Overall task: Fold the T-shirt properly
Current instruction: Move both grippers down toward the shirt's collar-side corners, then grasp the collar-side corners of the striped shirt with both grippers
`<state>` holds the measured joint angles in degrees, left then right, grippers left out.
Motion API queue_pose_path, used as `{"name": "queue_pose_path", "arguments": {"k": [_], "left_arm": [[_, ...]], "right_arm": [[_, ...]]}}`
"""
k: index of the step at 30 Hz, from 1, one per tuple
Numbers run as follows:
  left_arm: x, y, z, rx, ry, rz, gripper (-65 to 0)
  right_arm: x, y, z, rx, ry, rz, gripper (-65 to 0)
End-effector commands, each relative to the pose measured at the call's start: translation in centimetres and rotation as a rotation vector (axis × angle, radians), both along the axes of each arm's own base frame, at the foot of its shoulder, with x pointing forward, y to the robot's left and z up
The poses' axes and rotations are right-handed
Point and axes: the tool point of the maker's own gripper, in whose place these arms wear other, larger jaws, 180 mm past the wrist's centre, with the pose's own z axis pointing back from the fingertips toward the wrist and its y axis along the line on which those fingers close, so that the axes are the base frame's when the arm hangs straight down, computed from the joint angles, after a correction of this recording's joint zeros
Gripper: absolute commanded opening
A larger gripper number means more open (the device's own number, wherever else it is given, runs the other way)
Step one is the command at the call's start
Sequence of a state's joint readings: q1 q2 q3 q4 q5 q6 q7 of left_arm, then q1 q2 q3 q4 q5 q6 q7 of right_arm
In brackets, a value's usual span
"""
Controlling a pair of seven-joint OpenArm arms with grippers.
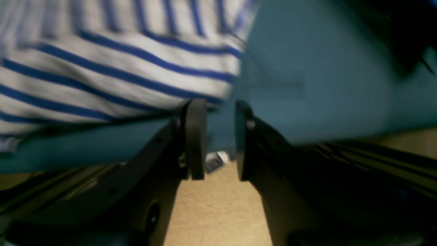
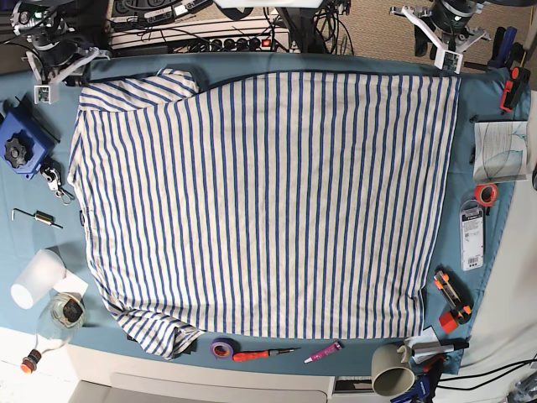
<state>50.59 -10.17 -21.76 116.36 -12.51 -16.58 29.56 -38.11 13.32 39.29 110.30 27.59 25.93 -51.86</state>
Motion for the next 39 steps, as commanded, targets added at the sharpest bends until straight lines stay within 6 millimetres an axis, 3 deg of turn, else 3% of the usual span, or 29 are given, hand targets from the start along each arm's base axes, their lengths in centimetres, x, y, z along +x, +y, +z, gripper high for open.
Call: {"name": "queue_pose_path", "arguments": {"k": [1,9,13,15,20,28,39], "left_arm": [[0.2,0.0,0.6,0.002,-0.023,-0.006,-47.7],[0.2,0.0,0.6,0.002,-0.024,-0.006,-47.8],[0.2,0.0,0.6,0.002,-0.024,-0.006,-47.8],[0.2,0.0,0.6,0.002,-0.024,-0.006,-47.8],[0.2,0.0,0.6,0.002,-0.024,-0.006,-47.7],[0.2,0.0,0.6,0.001,-0.023,-0.006,-47.8],[0.3,0.0,0.6,0.001,-0.025,-0.005,-47.8]], "right_arm": [[0.7,-0.3,1.1,-0.020,-0.042,0.018,-49.9],[0.2,1.0,0.5,0.076,-0.003,0.005,-48.9],[0.0,1.3,0.4,0.095,0.008,0.005,-32.8],[-0.2,1.2,0.3,0.092,0.025,0.008,-30.0],[-0.4,0.7,0.3,0.078,0.067,0.014,-30.0],[3.2,-0.4,2.9,0.095,-0.117,-0.023,-30.0],[2.0,-1.0,-1.3,0.251,-0.055,-0.108,-30.0]]}}
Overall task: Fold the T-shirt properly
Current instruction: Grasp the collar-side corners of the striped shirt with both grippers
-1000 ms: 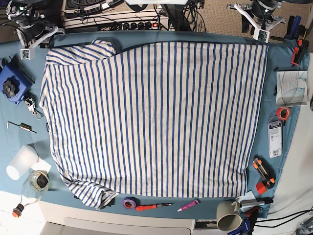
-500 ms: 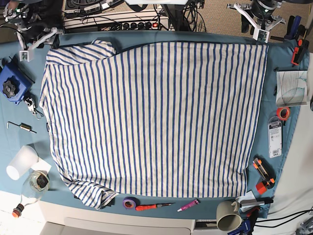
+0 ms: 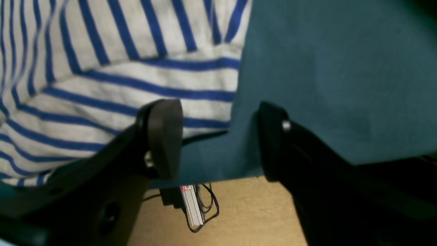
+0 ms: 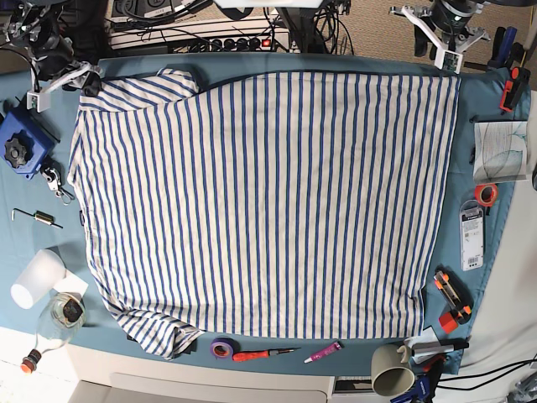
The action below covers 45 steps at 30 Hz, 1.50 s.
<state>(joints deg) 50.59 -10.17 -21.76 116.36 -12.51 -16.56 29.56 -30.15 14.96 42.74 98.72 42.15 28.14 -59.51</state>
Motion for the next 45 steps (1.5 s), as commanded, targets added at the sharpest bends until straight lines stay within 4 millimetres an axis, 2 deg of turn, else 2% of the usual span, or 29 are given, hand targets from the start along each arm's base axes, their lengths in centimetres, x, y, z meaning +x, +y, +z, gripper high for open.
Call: {"name": "queue_pose_path", "arguments": {"k": [1,4,9,10,15,20,24,28,30,34,37,40,45], "left_arm": [[0.3,0.0,0.6,0.001,-0.025,-0.006,-47.8],[1.0,-0.1,0.8,-0.007,-0.045,-0.002,-47.8],[3.7,-0.4,1.6,-0.037,-0.111,0.010,-47.7],[4.0,-0.3,1.6,-0.035,-0.110,0.010,-46.9],[5.1,0.0,1.6,-0.024,-0.107,0.026,-34.9],[5.8,1.1,1.8,0.005,-0.123,0.090,-34.3],[5.1,1.9,1.0,0.044,-0.062,0.115,-34.3],[3.9,1.8,0.5,0.045,0.023,0.113,-34.3],[4.2,1.5,1.3,0.045,0.020,0.104,-34.3],[5.7,0.8,4.3,0.058,-0.062,0.080,-34.3],[6.5,1.5,5.4,0.084,-0.108,0.115,-34.3],[6.6,2.7,5.1,0.147,-0.119,0.138,-34.3],[6.6,3.5,2.6,0.135,-0.066,0.170,-34.3]], "right_arm": [[0.3,-0.6,0.6,-0.014,-0.015,0.001,-30.0],[0.2,-0.3,0.6,-0.009,-0.012,0.015,-30.0],[0.6,0.4,0.8,0.024,-0.038,0.038,-30.0],[0.5,0.4,0.8,0.024,-0.031,0.038,-30.0],[0.3,0.5,0.6,0.027,-0.017,0.041,-30.0],[0.3,0.5,0.6,0.027,-0.015,0.042,-30.0],[0.2,0.5,0.5,0.028,-0.010,0.042,-30.0],[0.1,0.3,0.4,0.018,-0.001,0.043,-30.0],[0.0,0.2,0.4,0.010,0.006,0.043,-30.0],[-0.1,0.1,0.3,0.003,0.012,0.043,-30.0],[-0.1,0.1,0.3,0.003,0.012,0.043,-30.0],[-0.1,0.1,0.3,0.003,0.013,0.043,-30.0],[-0.1,0.1,0.3,0.003,0.012,0.043,-30.0]]}}
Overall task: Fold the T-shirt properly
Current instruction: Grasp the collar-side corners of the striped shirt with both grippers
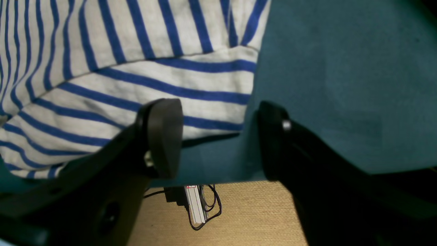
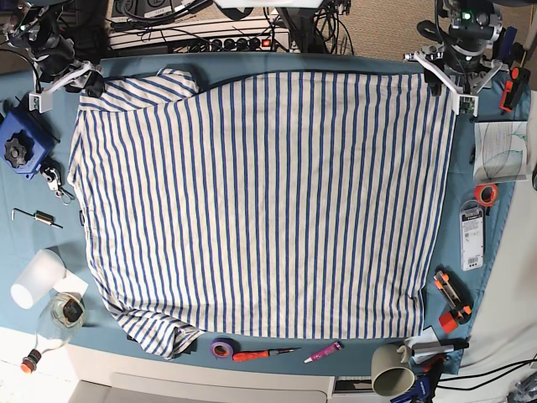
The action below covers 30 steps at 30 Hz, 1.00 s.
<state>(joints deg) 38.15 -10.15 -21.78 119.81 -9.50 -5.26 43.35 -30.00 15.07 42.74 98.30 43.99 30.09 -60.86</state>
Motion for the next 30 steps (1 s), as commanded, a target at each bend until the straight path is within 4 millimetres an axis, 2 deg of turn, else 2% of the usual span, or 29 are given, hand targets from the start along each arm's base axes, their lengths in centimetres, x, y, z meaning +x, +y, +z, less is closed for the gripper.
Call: {"name": "queue_pose_path", "arguments": {"k": [1,6,11,14,15,18,22,24,27,30], "left_arm": [[0.5,0.2,0.2,0.001,-0.022,0.004,-34.3],[0.8,0.7,-2.2,-0.026,0.033,0.035,-34.3],[-0.5,-0.1,-5.1,-0.115,0.165,0.051,-35.1],[-1.3,-0.6,-5.6,-0.151,0.213,0.059,-44.6],[-1.4,-0.6,-5.6,-0.152,0.219,0.059,-49.5],[-2.0,-0.7,-5.9,-0.152,0.260,0.061,-65.0],[-2.9,-0.9,-5.7,-0.151,0.321,0.056,-65.0],[-2.9,-1.0,-5.2,-0.147,0.327,0.050,-65.0],[-2.5,-1.2,-4.0,-0.137,0.318,0.036,-65.0],[-1.8,-1.5,-2.5,-0.123,0.276,0.017,-65.0]], "right_arm": [[-0.2,-0.6,0.4,-0.026,0.013,0.011,-30.0],[-0.2,-0.6,0.4,-0.026,0.013,0.011,-30.0],[-0.1,-0.6,0.4,-0.026,0.010,0.011,-30.1],[0.0,-0.6,0.5,-0.027,0.004,0.009,-30.3],[0.0,-0.6,0.5,-0.028,0.001,0.009,-32.0],[0.1,-0.6,0.6,-0.028,-0.004,0.008,-44.6],[0.3,-0.7,0.7,-0.032,-0.020,0.005,-60.3],[0.4,-0.7,0.8,-0.034,-0.023,0.006,-64.9],[0.4,-0.7,0.9,-0.033,-0.027,0.006,-65.0],[0.7,-1.1,1.9,-0.053,-0.051,0.002,-65.0]]}}
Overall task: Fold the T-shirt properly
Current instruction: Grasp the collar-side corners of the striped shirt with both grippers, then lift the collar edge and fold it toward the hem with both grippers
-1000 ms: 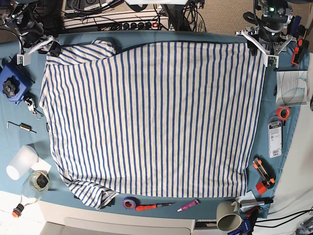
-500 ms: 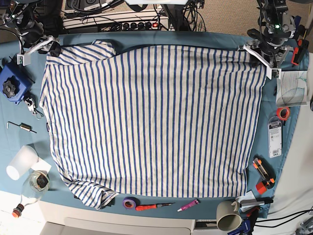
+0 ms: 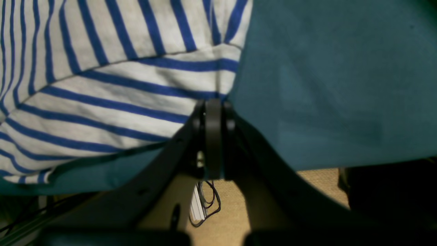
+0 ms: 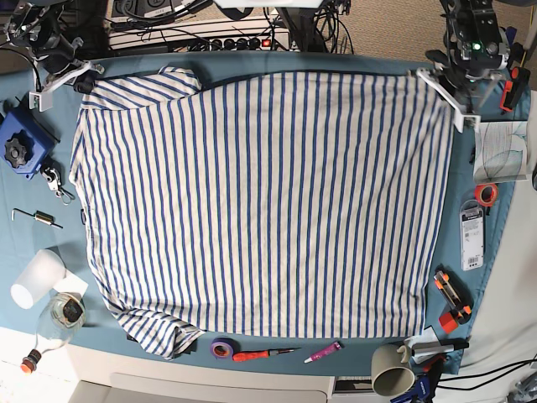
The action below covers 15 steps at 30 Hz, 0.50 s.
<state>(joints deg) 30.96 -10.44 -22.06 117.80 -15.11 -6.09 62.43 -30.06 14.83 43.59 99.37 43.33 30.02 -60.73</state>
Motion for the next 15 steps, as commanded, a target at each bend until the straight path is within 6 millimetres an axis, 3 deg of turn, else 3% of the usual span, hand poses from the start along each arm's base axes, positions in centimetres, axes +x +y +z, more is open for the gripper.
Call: {"name": "queue_pose_path", "arguments": {"k": [1,8,15], "left_arm": [[-1.2,-0.5,0.0,-0.011,0.043,-0.017,-65.0],[-1.2,-0.8,1.9,0.011,-0.004,-0.042,-65.0],[-1.9,-0.7,1.7,0.021,0.025,-0.049,-65.0]], "right_arm": [[1.0,-0.9,2.1,-0.040,-0.063,0.006,-65.0],[2.0,-2.6,8.9,-0.178,-0.201,-0.003,-65.0],[0.2,-3.0,9.9,-0.168,-0.149,-0.037,-65.0]]}}
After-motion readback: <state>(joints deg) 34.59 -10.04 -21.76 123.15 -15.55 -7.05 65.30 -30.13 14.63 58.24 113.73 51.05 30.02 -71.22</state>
